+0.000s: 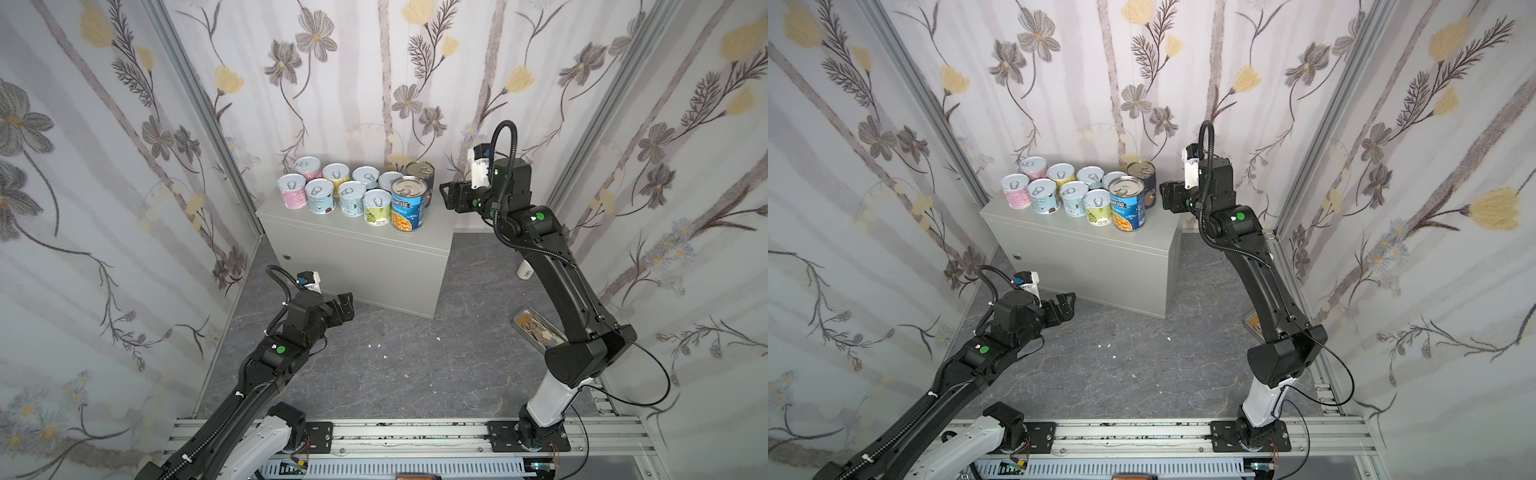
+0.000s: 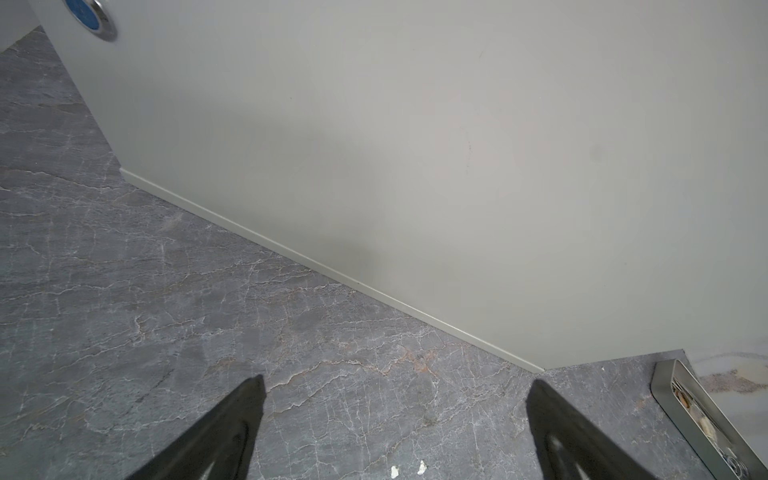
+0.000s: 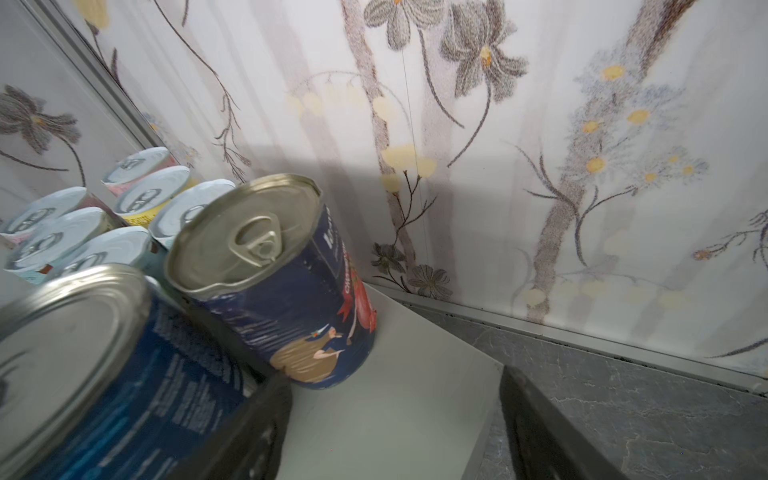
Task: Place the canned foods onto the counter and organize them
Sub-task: 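Lower the blue-labelled soup can beside the dark blue gold-lidded can, then open right gripper and release the soup can on the cabinet top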
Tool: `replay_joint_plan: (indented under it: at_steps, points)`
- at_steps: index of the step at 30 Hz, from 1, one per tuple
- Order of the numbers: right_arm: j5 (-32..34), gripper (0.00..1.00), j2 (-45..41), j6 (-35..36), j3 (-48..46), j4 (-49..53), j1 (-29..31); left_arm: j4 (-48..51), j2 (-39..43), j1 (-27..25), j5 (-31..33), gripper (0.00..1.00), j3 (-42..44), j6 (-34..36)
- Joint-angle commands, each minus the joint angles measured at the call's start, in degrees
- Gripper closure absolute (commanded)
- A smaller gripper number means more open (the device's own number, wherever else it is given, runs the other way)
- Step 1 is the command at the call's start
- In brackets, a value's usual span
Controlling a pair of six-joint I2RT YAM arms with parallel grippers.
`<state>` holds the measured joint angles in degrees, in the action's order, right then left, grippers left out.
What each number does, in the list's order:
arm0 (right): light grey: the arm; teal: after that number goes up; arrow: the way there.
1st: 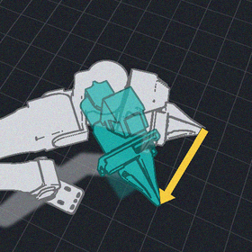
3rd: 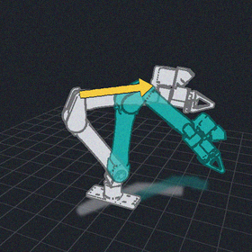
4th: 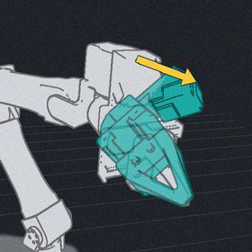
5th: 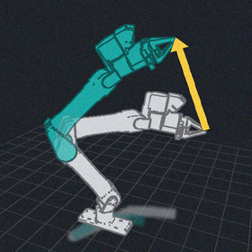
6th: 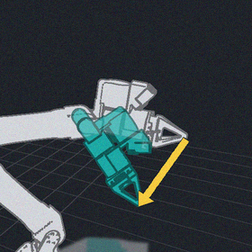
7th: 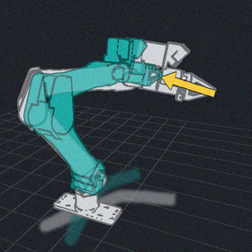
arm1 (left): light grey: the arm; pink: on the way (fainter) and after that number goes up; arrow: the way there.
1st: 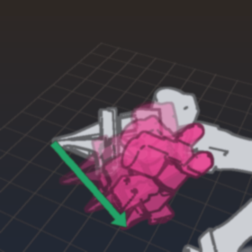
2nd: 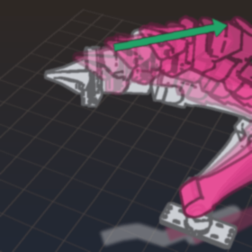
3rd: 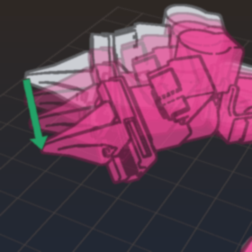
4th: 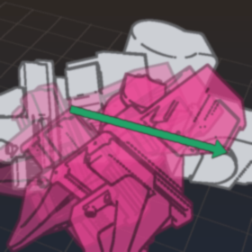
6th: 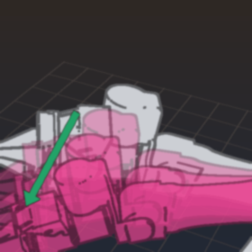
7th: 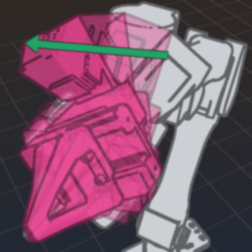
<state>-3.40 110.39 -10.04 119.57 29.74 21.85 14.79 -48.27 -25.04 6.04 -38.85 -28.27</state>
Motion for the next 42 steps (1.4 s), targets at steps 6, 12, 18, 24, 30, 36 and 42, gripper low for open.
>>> replay_joint_plan:
  at_steps: [6,12,18,24,30,36,42]
  points:
    - [3.46,0.21,3.99,-0.32,-0.34,-5.69,-0.30,-0.20,0.49,0.11,1.52,0.00,0.68,0.48]
    - [3.03,0.17,7.21,0.43,1.16,-7.32,-0.66,-0.20,0.17,0.08,1.53,0.00,0.66,0.48]
    - [1.28,0.16,9.14,-0.05,1.90,-8.50,-0.63,-0.20,0.15,0.10,1.53,0.00,0.59,0.49]
    - [-0.02,0.17,10.00,-0.67,2.50,-9.18,-0.41,-0.20,0.28,0.09,1.57,0.00,0.76,0.48]
    - [-1.25,0.17,10.46,-0.95,2.93,-9.60,0.25,-0.20,0.11,0.10,1.52,0.00,0.57,0.35]
    - [-1.14,0.17,11.08,-0.77,4.26,-8.86,0.74,-0.20,0.41,0.17,1.54,0.00,0.66,0.36]
    - [0.74,0.16,10.57,-0.33,4.27,-7.87,0.45,-0.20,0.50,0.13,1.60,0.00,0.71,0.44]
